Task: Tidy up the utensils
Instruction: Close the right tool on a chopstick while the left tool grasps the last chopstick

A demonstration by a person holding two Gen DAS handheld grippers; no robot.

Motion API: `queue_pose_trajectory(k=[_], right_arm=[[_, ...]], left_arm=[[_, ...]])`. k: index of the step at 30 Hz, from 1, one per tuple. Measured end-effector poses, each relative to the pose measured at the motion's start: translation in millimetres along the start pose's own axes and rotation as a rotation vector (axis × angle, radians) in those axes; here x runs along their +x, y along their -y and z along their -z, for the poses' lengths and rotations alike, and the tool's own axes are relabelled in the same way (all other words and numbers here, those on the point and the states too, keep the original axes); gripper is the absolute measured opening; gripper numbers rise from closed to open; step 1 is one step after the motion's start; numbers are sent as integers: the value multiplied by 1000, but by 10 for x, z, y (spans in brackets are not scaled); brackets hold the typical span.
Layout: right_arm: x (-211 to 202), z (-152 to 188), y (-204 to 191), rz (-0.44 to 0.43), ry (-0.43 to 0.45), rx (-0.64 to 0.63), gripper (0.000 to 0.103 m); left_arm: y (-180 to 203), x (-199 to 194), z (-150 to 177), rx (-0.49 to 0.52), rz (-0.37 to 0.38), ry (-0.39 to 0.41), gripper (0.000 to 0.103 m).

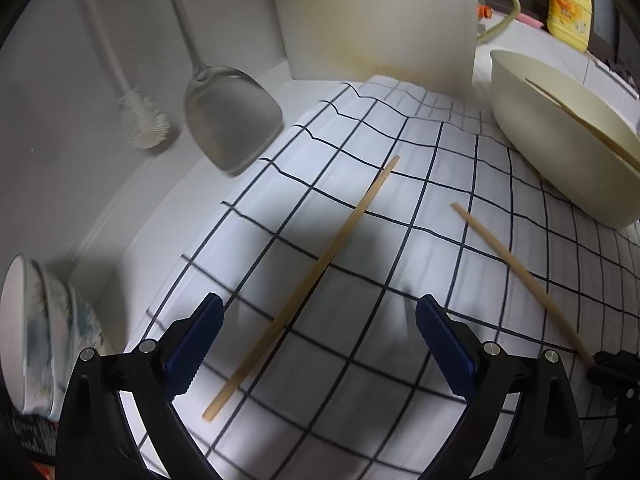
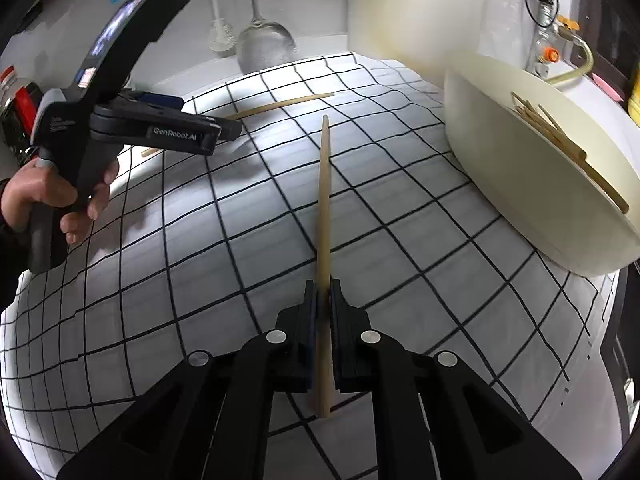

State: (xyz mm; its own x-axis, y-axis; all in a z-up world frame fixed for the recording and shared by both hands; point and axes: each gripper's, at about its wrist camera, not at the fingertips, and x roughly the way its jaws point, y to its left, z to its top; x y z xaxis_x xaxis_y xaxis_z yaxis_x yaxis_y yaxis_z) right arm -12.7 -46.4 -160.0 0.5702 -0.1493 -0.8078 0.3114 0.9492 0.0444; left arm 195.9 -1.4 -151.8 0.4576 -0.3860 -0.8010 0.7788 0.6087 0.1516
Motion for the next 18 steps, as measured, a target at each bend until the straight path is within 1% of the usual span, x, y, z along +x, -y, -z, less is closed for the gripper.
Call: queue_pose_trajectory(k=[5,7,9,10,12,13,14,15,17,18], right_arm=[[5,4,37,5,1,17,6],[5,2,48,3,0,25,6],[-18,26,45,3,2,26,6],[-21,28,41,6,2,23,6],[-2,5,46,4,0,25,6],[-2,5,40,3,-1,27,6],[-3,5,41,2,-2,29,6],[-4,4,39,1,-3,31,6],[-5,8,49,0,-1,32,6],[-5,10,45,1,0,31,6]], left_arm=[[-9,122,-23,11,42,-20,95],[-32,131,-44,-3,76,-22,91],[-58,137,-62,-18,115,-24,84],[-59,132,-65,-19,126,-22,83],[-40,117,-61,-14,155,-13,72],[-30,110,-57,-12,165,-9,68],[-16,97,-52,-8,177,-2,61],[6,85,-49,2,184,3,58],[37,59,-45,12,196,6,44],[53,48,-47,15,201,8,35]])
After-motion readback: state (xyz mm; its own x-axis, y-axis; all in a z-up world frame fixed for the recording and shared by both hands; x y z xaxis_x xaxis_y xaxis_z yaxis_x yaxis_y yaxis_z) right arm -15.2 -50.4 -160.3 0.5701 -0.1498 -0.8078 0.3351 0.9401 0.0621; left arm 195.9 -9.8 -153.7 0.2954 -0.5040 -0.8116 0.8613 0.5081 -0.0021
